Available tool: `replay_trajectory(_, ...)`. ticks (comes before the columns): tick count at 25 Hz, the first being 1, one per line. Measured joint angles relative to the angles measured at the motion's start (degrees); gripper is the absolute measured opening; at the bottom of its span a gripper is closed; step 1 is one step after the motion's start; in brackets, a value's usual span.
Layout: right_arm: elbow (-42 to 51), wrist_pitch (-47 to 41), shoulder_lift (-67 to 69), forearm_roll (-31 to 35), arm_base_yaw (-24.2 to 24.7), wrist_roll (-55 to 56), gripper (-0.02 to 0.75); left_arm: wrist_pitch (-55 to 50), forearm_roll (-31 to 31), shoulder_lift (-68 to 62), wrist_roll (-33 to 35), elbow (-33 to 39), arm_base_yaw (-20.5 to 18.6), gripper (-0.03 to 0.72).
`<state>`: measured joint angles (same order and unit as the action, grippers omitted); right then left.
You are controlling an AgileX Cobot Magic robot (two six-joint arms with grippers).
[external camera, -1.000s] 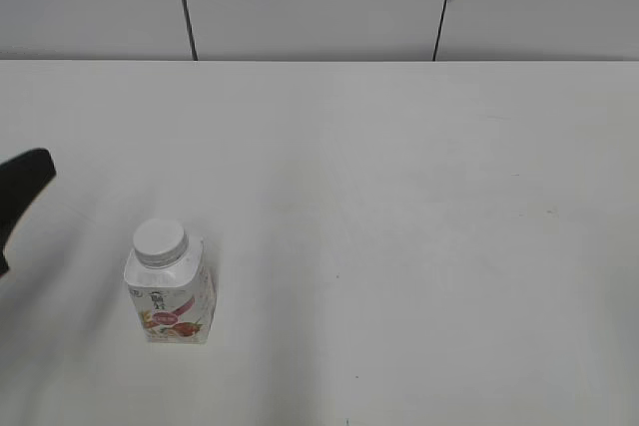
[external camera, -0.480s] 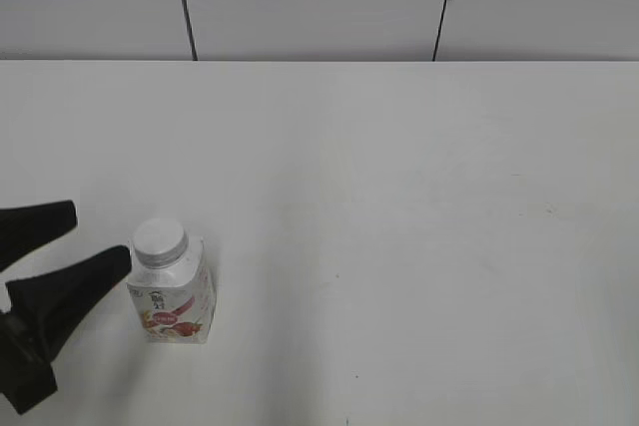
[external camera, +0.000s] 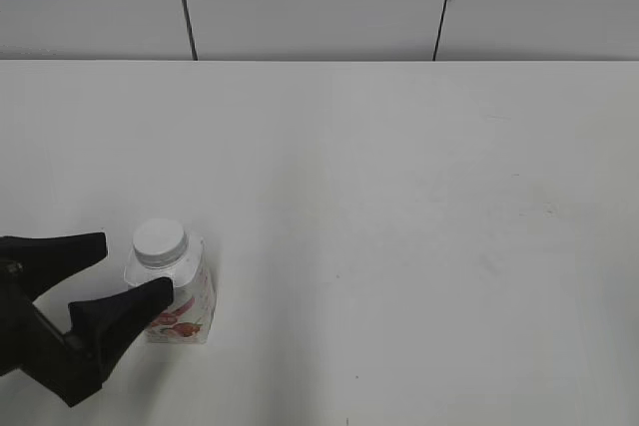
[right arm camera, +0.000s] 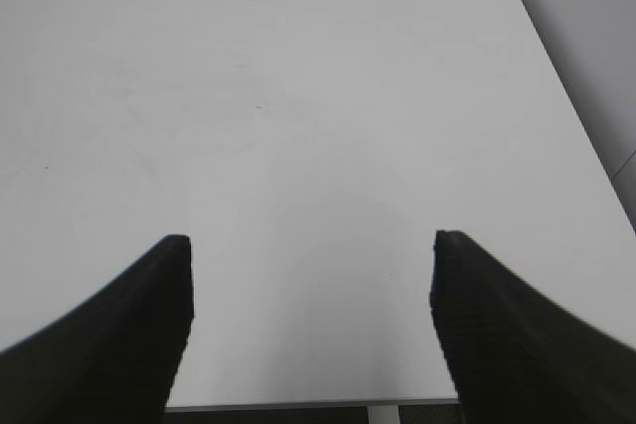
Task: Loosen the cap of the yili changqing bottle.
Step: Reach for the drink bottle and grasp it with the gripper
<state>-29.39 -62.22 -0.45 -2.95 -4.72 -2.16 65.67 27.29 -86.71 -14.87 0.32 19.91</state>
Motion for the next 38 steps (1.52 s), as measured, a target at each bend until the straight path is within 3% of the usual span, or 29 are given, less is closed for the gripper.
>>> replay_trajectory(6,0.0,0.0,0.0,0.0,0.0,0.0,0.586,3.1,-3.4,-9.2,7.0,0.0,0.0,0.619)
replay_trajectory(15,0.0,0.0,0.0,0.0,0.0,0.0,0.586,3.5,-2.9,-13.4,14.9,-2.8,0.0,0.618)
replay_trajectory(33,0.0,0.0,0.0,0.0,0.0,0.0,0.586,3.7,1.4,-21.9,15.4,-9.2,0.0,0.583)
replay_trajectory(38,0.0,0.0,0.0,0.0,0.0,0.0,0.586,3.7,1.3,-21.9,15.4,-9.3,0.0,0.515)
